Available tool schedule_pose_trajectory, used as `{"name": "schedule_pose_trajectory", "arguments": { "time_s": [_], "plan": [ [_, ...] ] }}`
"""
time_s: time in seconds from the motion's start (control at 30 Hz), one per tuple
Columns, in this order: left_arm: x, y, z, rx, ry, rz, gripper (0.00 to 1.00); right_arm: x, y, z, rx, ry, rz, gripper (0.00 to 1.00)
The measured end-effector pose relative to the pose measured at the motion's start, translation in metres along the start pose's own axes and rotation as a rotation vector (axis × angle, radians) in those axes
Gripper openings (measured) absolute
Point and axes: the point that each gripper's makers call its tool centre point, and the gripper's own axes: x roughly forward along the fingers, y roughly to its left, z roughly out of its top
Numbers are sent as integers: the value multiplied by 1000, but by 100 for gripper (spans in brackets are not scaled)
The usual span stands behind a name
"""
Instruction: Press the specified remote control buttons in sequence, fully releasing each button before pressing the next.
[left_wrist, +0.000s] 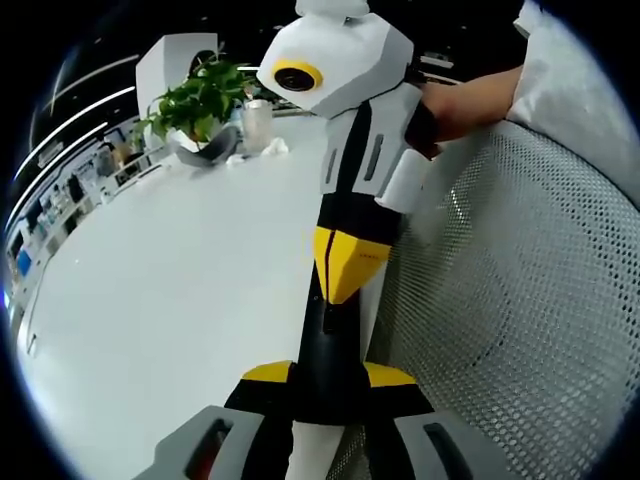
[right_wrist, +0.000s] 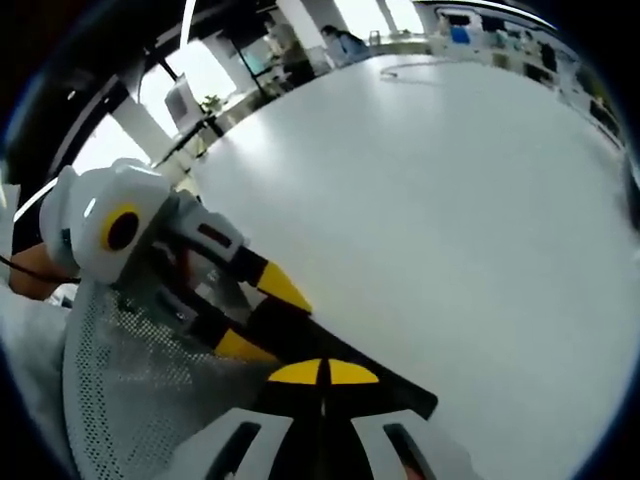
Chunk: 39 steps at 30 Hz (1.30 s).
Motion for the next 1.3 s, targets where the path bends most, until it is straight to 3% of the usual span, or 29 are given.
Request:
{"name": "schedule_pose_trajectory", "arguments": {
  "time_s": [0.43, 0.57, 1.3],
  "plan": [
    [0, 0, 0, 1, 0, 0, 24, 0, 2, -1, 23, 12, 13, 0],
    [0, 0, 0, 0, 0, 0, 24, 2, 12, -9, 30, 68, 60, 0],
    [1, 0, 0, -1, -2, 2, 24, -2, 5, -8, 32, 55, 33, 0]
  ]
}}
